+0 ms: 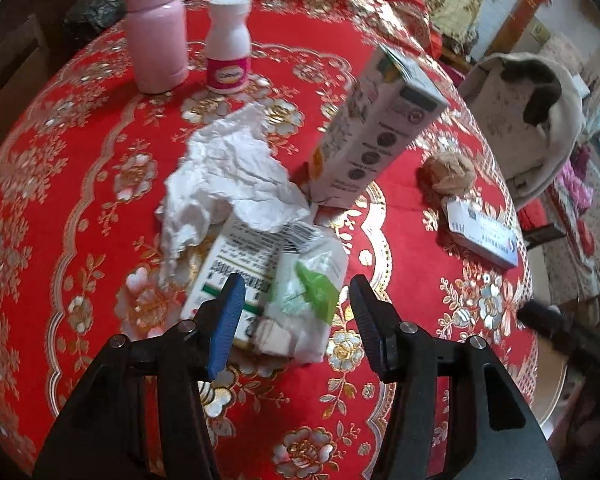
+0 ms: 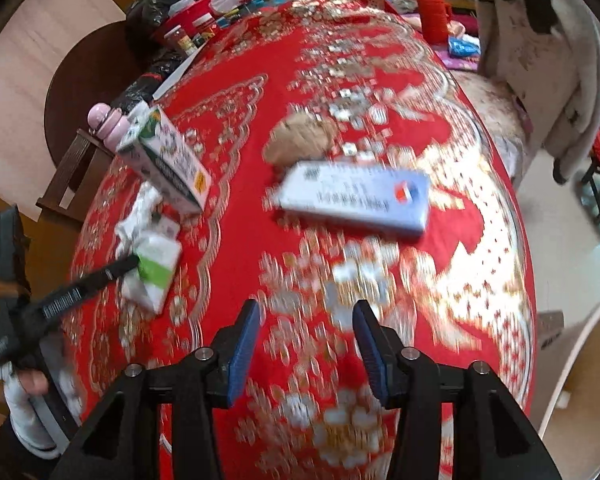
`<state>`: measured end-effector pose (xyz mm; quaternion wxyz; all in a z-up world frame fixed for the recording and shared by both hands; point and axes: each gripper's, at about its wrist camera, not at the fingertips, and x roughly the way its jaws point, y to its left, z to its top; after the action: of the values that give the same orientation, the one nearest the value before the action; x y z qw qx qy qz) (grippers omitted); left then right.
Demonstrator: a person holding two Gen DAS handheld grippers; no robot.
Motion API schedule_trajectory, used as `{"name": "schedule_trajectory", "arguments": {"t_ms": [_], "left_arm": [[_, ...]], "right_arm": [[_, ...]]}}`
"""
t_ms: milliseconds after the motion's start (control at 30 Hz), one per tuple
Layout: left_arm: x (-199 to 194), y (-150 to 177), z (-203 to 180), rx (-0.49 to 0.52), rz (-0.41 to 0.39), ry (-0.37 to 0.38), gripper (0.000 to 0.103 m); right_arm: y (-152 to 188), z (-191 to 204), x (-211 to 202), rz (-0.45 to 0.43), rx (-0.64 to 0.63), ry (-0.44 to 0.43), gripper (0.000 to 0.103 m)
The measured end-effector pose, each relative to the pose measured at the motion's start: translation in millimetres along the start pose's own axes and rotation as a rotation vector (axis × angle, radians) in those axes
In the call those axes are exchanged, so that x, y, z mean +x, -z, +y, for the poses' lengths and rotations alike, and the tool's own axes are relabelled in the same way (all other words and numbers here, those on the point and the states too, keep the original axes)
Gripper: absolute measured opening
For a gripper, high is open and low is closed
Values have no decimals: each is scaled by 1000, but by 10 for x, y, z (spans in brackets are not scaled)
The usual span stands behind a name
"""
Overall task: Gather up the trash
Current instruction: 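Grasp the beige crumpled paper with the right tool while the left grasps the white-green packet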
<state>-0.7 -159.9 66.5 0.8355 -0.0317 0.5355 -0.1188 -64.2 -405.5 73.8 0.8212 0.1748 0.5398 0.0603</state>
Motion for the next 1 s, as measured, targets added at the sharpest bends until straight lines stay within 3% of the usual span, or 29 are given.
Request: {"name": "schedule_trajectory", "arguments": {"t_ms": [67,433,533,567,600,633,700,733,1000], "left_arm": [[27,-12,-43,17,8,3,53],[100,-50,-133,39,12,47,53],[106,-59,-143,37,10,57,52],[106,-57,-150,41,9,59,52],[106,-54,-157,46,7,66,50],[106,-52,-158,50,7,68,41],[126,-41,-154,53,22,71,24],[147,-38,-148,50,35,81,20],[73,-9,-151,31,29,138,10]], "right_arm": [[-163,28,49,-8,-12,3,58],[-1024,131,659,-2,-47,43,58],[-1133,124,885,24,-50,68,58],[-1153,111,954,37,-48,76,52],[-1158,97,998,42,-45,78,45],[-1161,87,1019,38,-42,68,37],[-1159,81,1006,18,-48,56,34],[-1158,86,989,12,-52,48,33],[-1058,63,559,-62,-28,-49,31]]}}
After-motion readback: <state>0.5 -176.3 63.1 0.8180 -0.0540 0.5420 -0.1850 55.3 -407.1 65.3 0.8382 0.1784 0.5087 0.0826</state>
